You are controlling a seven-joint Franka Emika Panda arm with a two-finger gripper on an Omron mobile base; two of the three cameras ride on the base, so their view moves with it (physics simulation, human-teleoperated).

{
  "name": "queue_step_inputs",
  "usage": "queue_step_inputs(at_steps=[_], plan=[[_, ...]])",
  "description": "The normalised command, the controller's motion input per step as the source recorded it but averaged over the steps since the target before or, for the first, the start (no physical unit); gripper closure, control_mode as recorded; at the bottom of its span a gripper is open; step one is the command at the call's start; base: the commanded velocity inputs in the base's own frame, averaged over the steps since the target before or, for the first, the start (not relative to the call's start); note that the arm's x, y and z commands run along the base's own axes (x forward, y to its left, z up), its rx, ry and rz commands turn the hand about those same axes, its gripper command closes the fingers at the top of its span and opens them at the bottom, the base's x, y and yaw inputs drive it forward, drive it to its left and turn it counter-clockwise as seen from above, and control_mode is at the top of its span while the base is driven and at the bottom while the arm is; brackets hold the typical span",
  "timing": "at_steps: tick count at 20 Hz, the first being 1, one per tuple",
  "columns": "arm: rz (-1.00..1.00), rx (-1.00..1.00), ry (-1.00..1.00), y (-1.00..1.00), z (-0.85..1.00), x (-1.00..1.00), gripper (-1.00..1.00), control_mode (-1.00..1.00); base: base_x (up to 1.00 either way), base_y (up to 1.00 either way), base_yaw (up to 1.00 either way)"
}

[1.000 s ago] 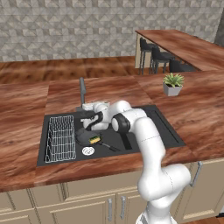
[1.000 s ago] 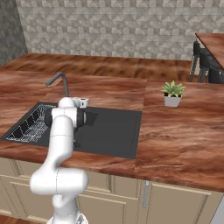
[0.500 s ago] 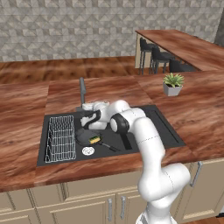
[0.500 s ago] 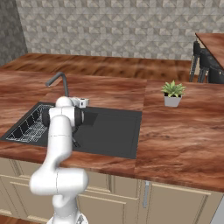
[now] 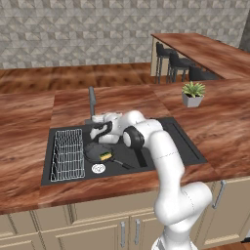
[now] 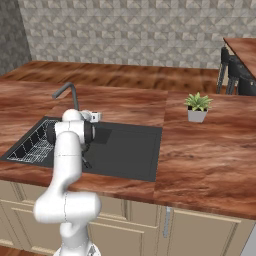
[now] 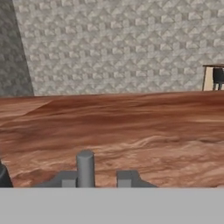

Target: Pick the pan and sponge and place them into the sink. Then turn on the water.

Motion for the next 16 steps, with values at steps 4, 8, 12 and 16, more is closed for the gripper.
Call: queue_step_inputs(at_steps=[4,8,12,16], plan=[[-0.05,0.03,0.07,-0.29,-0.16,0.00,1.00,-1.00,0.00,0.00,0.00],[-0.05,0.02,0.07,-0.30,-0.16,0.00,1.00,-1.00,0.00,0.00,0.00],[-0.05,0.03,0.06,-0.34,-0.15,0.00,1.00,-1.00,0.00,0.00,0.00],[-0.05,0.03,0.05,-0.39,-0.12,-0.02,1.00,-1.00,0.00,0.00,0.00]])
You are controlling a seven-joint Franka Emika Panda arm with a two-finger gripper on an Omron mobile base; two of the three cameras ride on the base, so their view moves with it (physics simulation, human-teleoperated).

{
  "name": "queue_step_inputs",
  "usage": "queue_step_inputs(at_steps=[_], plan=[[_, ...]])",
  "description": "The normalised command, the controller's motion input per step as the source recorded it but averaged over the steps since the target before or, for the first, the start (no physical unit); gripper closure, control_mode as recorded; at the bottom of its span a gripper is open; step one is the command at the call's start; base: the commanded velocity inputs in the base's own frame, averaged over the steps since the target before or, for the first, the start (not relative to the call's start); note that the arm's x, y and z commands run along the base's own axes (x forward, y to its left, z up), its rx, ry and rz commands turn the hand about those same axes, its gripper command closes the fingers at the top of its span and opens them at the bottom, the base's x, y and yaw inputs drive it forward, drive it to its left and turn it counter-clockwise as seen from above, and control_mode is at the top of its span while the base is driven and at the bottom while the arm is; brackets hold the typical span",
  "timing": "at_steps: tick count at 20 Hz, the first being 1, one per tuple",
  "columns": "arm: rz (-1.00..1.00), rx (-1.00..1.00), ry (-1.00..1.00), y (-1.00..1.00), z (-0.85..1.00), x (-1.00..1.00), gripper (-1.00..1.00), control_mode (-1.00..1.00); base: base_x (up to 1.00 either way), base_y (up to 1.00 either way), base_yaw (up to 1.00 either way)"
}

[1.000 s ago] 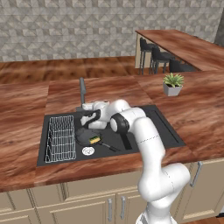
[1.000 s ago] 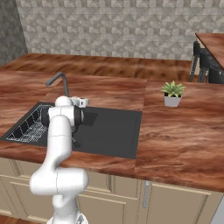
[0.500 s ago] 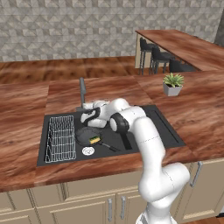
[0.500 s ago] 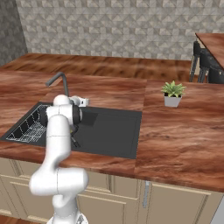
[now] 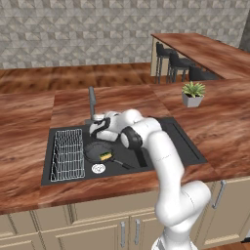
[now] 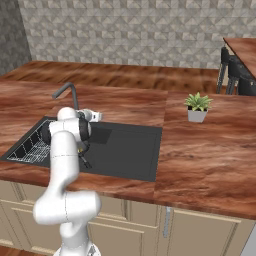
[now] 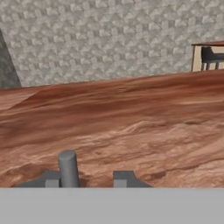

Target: Pick the pan and sponge and place them into the sink. Then turn on the water.

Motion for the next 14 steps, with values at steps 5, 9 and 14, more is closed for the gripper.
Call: queue_step_inputs(at_steps=[5,9,14], plan=[[-0.06,0.03,0.05,-0.42,-0.13,-0.05,1.00,-1.00,0.00,0.00,0.00],[-0.07,0.03,0.06,-0.41,-0.16,-0.05,1.00,-1.00,0.00,0.00,0.00],[-0.08,0.01,0.07,-0.33,-0.23,-0.03,1.00,-1.00,0.00,0.00,0.00]])
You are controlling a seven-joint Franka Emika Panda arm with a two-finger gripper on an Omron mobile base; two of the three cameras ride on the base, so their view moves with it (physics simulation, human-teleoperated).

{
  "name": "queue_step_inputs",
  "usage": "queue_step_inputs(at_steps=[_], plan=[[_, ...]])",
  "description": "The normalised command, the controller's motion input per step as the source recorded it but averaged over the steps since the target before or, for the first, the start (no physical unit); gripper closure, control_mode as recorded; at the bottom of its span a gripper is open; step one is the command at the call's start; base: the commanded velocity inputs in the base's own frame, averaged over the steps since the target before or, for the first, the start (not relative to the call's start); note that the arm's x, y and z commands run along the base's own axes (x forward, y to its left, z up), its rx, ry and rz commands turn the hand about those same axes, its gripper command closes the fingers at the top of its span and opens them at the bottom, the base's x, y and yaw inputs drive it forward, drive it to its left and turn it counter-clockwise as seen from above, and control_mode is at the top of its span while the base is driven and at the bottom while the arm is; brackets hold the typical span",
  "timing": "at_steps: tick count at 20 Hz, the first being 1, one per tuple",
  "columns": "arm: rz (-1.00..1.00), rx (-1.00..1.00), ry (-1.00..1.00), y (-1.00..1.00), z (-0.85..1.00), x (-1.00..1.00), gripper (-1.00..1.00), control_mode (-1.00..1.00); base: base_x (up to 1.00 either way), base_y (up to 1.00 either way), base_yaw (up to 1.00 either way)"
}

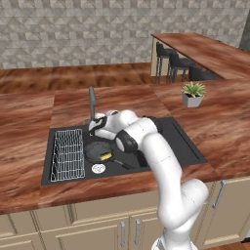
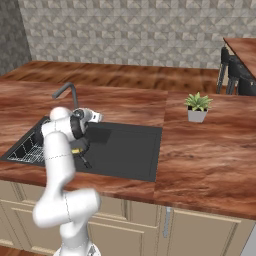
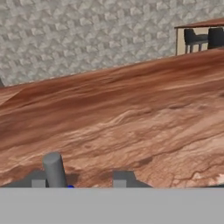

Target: Pick the pan and sponge and place them into the sink. Then turn on the water.

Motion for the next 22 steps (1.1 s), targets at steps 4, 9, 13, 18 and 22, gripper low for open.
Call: queue_step_inputs(at_steps=[4,9,13,18,22], plan=[[-0.09,0.00,0.08,-0.33,-0.28,-0.02,1.00,-1.00,0.00,0.00,0.00],[-0.08,0.01,0.08,-0.47,-0.28,-0.03,1.00,-1.00,0.00,0.00,0.00],[-0.06,0.03,0.06,-0.58,-0.31,-0.09,1.00,-1.00,0.00,0.00,0.00],[-0.05,0.04,0.06,-0.60,-0.32,-0.11,1.00,-1.00,0.00,0.00,0.00],[-0.05,0.05,0.06,-0.60,-0.35,-0.14,1.00,-1.00,0.00,0.00,0.00]])
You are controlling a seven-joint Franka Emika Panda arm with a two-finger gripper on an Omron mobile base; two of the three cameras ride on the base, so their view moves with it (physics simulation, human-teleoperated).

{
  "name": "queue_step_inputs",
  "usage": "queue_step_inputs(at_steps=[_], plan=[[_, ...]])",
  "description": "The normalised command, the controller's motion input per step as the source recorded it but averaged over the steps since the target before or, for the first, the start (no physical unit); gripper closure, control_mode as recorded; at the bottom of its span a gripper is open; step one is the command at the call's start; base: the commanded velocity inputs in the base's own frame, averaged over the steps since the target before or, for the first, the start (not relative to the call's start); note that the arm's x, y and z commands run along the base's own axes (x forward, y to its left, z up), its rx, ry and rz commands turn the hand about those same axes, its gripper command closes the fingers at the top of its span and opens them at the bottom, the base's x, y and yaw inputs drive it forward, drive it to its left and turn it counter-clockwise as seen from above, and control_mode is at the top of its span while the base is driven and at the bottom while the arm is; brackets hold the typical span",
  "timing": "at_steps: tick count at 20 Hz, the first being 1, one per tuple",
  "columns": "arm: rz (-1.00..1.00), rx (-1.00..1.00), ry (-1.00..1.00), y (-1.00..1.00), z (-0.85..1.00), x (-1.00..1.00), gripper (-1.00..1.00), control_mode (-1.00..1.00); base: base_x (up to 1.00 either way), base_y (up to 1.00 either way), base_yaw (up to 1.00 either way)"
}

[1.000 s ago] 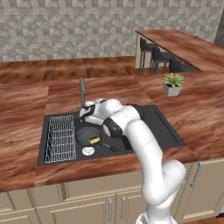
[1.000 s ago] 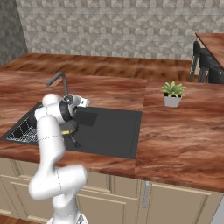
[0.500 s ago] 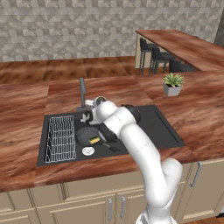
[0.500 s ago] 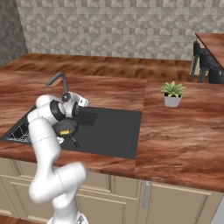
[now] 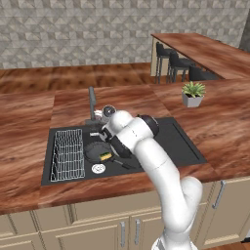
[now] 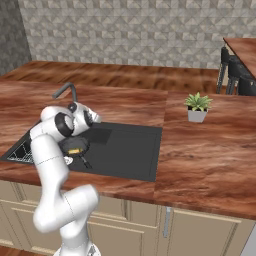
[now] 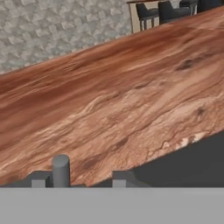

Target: Pick the pan and sponge and place them into the sink. Then turn on the water.

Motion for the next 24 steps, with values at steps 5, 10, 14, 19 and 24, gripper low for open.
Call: queue_step_inputs(at_steps=[5,10,14,19,24], plan=[[-0.04,0.05,0.07,-0.60,-0.38,-0.15,1.00,-1.00,0.00,0.00,0.00],[-0.04,0.05,0.06,-0.60,-0.40,-0.16,1.00,-1.00,0.00,0.00,0.00],[-0.03,0.06,0.06,-0.60,-0.43,-0.19,1.00,-1.00,0.00,0.00,0.00],[-0.02,0.07,0.04,-0.55,-0.32,-0.18,1.00,-1.00,0.00,0.00,0.00],[0.00,0.10,0.02,-0.42,0.01,-0.10,1.00,-1.00,0.00,0.00,0.00]])
